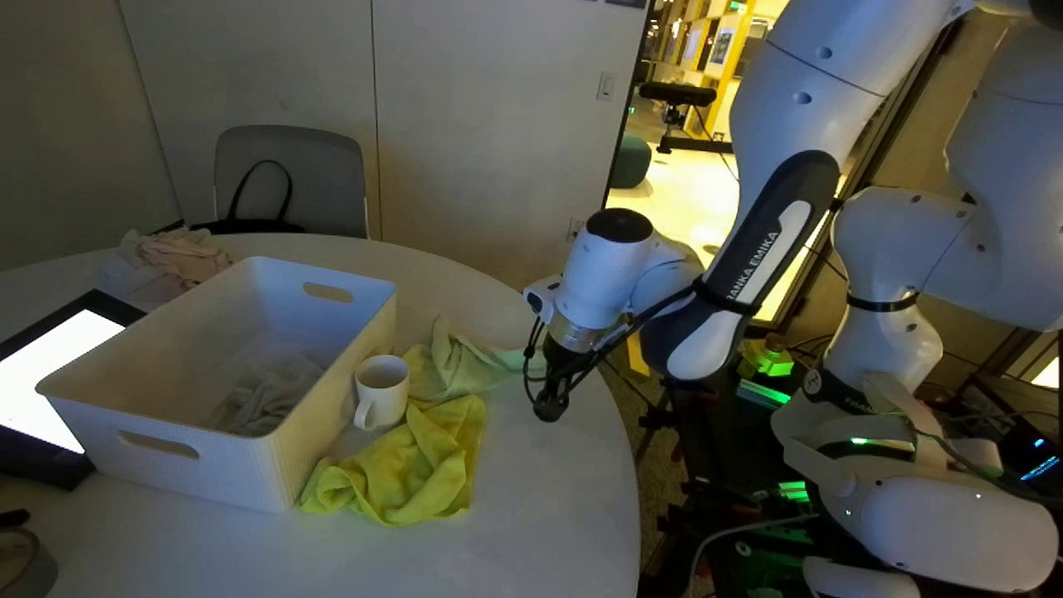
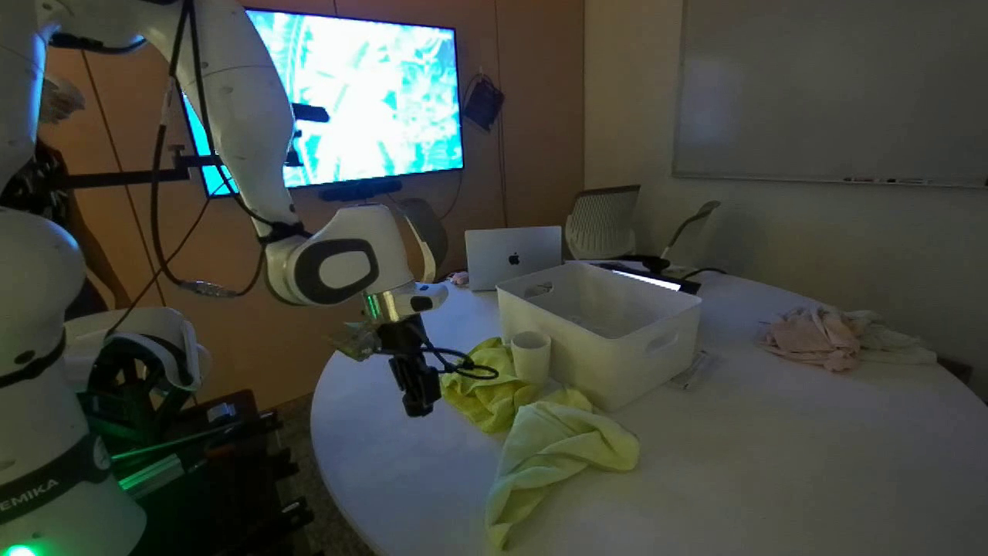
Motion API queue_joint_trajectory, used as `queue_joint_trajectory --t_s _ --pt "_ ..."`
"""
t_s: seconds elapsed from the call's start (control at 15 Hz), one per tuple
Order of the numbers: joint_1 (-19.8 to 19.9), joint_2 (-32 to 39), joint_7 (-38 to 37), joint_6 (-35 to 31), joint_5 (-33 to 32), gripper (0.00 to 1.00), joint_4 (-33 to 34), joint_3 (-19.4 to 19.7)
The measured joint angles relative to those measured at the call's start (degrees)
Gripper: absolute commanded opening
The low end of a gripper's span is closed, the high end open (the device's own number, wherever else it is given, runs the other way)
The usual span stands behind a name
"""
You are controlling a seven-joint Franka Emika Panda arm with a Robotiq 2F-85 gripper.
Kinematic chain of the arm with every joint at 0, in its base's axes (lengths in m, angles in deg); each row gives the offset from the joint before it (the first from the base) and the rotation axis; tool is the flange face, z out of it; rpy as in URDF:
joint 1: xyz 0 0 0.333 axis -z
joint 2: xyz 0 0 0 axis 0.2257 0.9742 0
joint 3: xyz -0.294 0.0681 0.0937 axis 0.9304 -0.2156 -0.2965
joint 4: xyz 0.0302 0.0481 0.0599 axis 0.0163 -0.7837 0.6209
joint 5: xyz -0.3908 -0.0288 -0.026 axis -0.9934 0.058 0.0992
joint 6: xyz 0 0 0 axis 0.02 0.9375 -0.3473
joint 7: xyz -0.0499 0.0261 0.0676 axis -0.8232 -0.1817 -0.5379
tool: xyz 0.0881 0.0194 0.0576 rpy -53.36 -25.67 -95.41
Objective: Pick up the yellow towel put it in the basket, pick up a black masking tape put it in the cup, pick up the light yellow towel put it in the basket, pick up the marker put it in the cup, pick up the white-brown towel put it in the basket and pick up the object put it in the cup
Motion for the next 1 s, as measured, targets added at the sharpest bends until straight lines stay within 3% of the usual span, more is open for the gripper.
queue_joint_trajectory --t_s 0.27,0.47,0.73,1.0 --pt "-12.9 -1.9 -5.3 11.4 -3.6 0.04 5.0 9.8" --pt "-17.6 -2.4 -10.3 18.9 -6.7 0.04 10.0 11.8" --pt "-14.3 -4.1 -18.3 26.9 -14.4 0.04 16.4 6.2" --pt "-5.3 -5.2 -21.2 31.7 -18.5 0.04 21.4 -3.2"
